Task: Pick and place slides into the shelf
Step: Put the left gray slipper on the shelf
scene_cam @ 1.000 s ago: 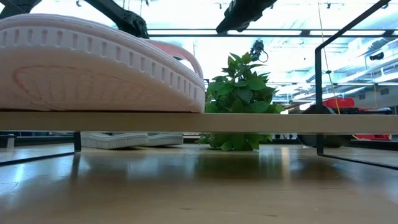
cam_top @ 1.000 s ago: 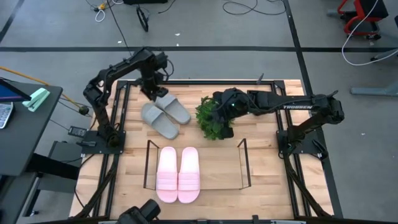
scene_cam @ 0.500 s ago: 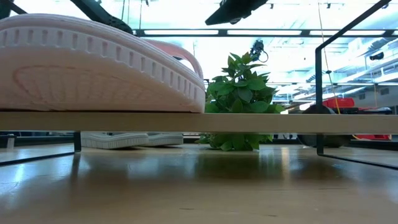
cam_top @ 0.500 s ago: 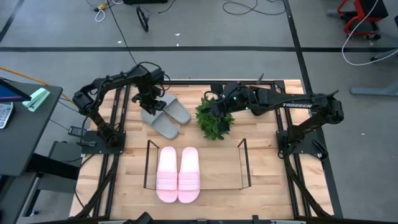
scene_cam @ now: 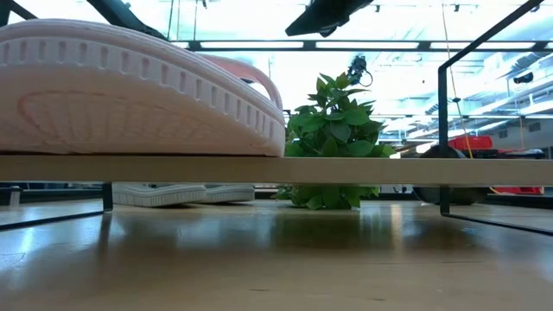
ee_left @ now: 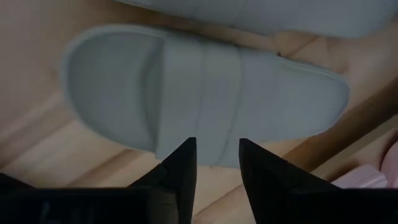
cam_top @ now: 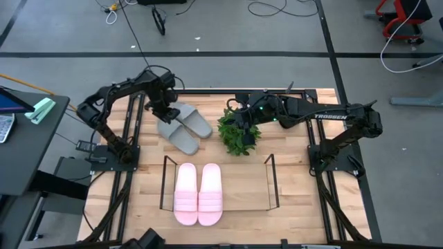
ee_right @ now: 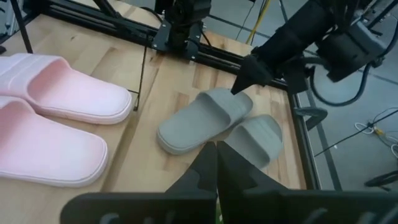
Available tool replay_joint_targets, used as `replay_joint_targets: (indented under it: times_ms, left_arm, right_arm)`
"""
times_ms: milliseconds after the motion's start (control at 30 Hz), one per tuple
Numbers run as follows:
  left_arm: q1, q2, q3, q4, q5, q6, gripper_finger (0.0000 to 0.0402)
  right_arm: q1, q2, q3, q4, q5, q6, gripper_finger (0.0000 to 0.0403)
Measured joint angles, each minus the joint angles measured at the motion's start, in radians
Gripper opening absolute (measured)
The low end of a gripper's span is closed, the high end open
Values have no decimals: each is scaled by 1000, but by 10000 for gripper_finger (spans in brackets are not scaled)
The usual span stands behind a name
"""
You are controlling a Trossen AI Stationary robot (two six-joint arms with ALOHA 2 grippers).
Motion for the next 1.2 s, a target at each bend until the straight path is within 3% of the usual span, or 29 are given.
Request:
replay_joint_targets:
  times_ms: [467,1000,1200]
  left_arm:
    - [127,1,-2,37,79,86,183]
    - [155,2,-173,187,127,102,213]
    - [188,3,-190,219,253,106,207]
  right_arm:
    - [0,0,0,0,0,30,0]
    - [2,0,0,0,0,80,0]
    - [2,0,0,0,0,114,0]
